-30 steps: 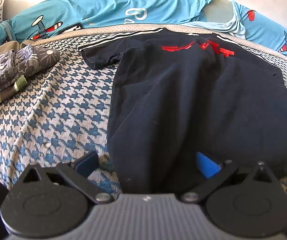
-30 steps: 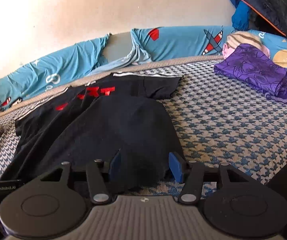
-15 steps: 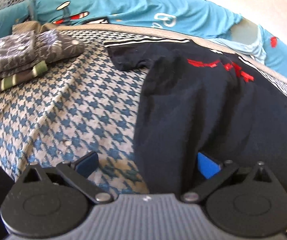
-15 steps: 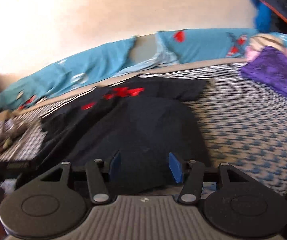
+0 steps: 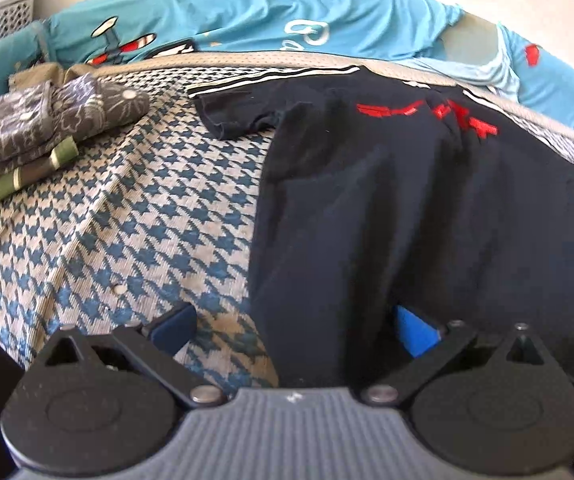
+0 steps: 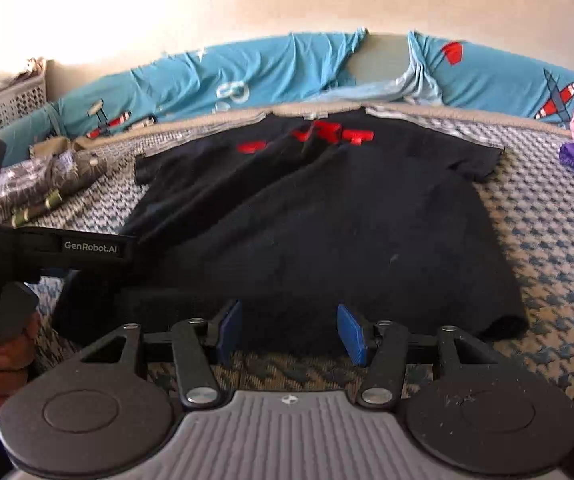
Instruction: Fold clothes
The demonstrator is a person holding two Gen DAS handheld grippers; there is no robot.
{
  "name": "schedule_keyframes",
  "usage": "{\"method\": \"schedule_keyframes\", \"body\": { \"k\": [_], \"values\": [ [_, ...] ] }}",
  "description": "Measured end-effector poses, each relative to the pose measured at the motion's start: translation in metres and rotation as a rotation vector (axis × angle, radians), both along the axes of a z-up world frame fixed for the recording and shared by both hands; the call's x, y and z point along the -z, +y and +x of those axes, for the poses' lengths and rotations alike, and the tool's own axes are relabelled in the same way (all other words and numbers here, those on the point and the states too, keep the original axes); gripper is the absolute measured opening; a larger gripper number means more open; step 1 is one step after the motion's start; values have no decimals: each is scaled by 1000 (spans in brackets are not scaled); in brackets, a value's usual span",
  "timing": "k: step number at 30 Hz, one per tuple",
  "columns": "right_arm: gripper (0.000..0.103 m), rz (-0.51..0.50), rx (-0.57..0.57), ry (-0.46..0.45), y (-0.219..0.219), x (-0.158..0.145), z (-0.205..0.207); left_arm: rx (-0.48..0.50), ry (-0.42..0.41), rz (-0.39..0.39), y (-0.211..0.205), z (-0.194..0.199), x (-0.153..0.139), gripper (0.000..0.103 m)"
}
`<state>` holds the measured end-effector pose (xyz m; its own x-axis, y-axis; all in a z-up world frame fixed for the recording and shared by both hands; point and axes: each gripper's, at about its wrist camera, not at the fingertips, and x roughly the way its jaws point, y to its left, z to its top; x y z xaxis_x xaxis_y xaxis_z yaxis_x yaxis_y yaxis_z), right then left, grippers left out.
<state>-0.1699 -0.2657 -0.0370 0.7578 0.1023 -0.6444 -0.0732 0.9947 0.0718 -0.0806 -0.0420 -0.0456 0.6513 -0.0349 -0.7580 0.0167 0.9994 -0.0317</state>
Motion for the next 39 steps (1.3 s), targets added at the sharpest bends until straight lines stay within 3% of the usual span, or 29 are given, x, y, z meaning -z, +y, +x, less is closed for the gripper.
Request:
{"method": "schedule_keyframes", "body": {
  "k": [3,8,24,35,39],
  "values": [
    [53,-17,5,57,2,7,6,18,-4,23,-4,-4,1,103],
    [61,-22,11,65,5,9,5,55,-13,33,-10,-15,-8,103],
    [62,41,49,97,-5,6,3,78,-20,30,-20,-31,-20,103],
    [61,9,87,-3,-10,-8,-3,30,-55,-18,-3,-26,-32,103],
    [61,9,45,-12,-5,-8,-5,2,-85,-22,6,-23,-38,103]
  ]
}}
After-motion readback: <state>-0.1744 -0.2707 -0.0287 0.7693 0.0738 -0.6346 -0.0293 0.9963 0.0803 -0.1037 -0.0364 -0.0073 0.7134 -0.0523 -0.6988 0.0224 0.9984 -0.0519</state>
